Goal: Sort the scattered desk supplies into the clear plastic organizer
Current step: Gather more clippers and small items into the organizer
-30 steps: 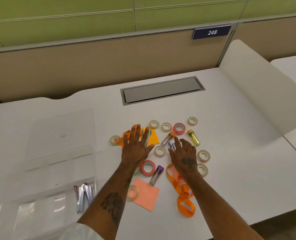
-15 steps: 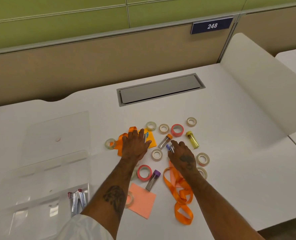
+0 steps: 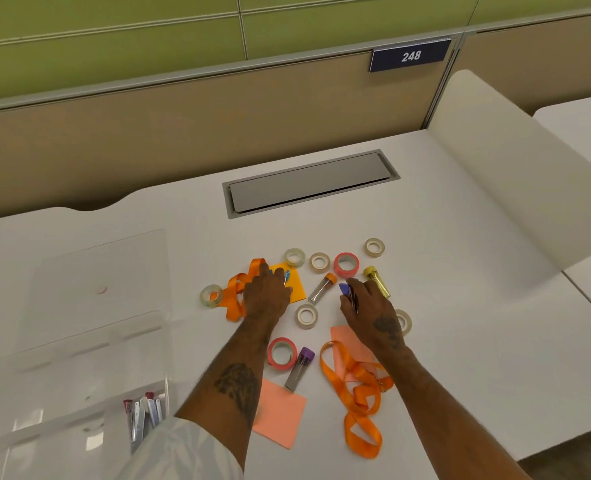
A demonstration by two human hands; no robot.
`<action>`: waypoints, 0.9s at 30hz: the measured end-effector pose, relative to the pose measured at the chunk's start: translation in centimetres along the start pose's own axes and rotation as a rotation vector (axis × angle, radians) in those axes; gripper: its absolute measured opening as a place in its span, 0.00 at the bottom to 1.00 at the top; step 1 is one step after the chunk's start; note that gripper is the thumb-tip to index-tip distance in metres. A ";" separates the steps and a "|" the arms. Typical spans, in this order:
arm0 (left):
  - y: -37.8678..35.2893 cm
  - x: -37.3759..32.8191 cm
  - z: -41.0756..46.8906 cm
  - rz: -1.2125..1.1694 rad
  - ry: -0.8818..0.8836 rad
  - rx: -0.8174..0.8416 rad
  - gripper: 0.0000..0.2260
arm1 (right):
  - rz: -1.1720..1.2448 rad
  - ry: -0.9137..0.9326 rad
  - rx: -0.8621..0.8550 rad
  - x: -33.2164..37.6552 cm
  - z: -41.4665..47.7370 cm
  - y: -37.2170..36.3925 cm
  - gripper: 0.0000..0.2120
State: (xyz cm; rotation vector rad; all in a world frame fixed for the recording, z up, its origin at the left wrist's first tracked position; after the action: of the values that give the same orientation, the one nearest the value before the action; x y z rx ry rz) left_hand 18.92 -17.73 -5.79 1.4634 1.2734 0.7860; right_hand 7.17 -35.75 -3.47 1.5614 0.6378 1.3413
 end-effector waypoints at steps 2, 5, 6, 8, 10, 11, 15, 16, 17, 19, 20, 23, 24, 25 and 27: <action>0.2 -0.1 -0.1 -0.021 0.000 -0.023 0.16 | 0.001 -0.005 0.000 -0.3 -0.1 0.0 0.19; 1.1 -0.5 -0.2 -0.096 -0.007 -0.072 0.13 | 0.017 -0.016 -0.022 -0.3 -0.1 0.2 0.18; 1.4 -0.6 -0.3 -0.122 -0.015 -0.091 0.13 | 0.027 -0.015 -0.035 -0.1 -0.1 0.4 0.18; 2.2 -0.8 -0.5 -0.169 -0.038 -0.134 0.14 | 0.054 -0.009 -0.063 0.3 -0.1 0.8 0.16; 3.2 -0.8 -0.9 -0.231 -0.059 -0.182 0.15 | 0.080 -0.001 -0.096 1.0 -0.1 1.3 0.14; 3.7 -0.7 -1.1 -0.269 -0.066 -0.208 0.15 | 0.090 0.005 -0.114 1.4 -0.1 1.5 0.13; 5.6 0.6 -2.4 -0.379 -0.088 -0.306 0.15 | 0.122 0.015 -0.140 3.6 -0.1 2.1 0.15; 6.0 1.1 -2.7 -0.405 -0.094 -0.320 0.16 | 0.130 0.021 -0.144 4.3 -0.2 2.1 0.15; 6.4 1.6 -3.1 -0.430 -0.096 -0.328 0.16 | 0.135 0.028 -0.144 5.1 -0.3 2.1 0.15; 7.0 3.0 -3.9 -0.466 -0.085 -0.327 0.16 | 0.146 0.040 -0.128 6.8 -0.6 1.7 0.13; 7.2 3.9 -4.4 -0.479 -0.077 -0.327 0.16 | 0.158 0.046 -0.120 7.8 -0.8 1.4 0.13; 8.0 6.8 -6.0 -0.503 -0.070 -0.354 0.17 | 0.215 0.076 -0.121 10.6 -1.6 0.6 0.14; 8.3 7.9 -6.7 -0.509 -0.069 -0.369 0.17 | 0.235 0.087 -0.121 11.6 -2.0 0.3 0.14; 8.7 9.0 -7.3 -0.517 -0.064 -0.384 0.17 | 0.252 0.101 -0.116 12.6 -2.4 -0.1 0.13; 9.3 11.3 -8.6 -0.536 -0.039 -0.400 0.17 | 0.272 0.136 -0.112 14.7 -3.2 -0.9 0.12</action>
State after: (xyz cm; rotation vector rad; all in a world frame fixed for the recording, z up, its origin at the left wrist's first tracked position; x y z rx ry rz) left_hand 16.54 -4.09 4.01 0.7628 1.3058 0.5982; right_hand 8.14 -21.82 2.24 1.5139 0.4340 1.6687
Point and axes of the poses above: each hand's wrist, its own z-axis towards the middle knuckle, its own y-axis out of the back of the hand, x = y × z, the point moved 6 cm from there along z, towards the middle knuckle, and after that the axes turned 2 degrees about -z, right-handed, at the moved point
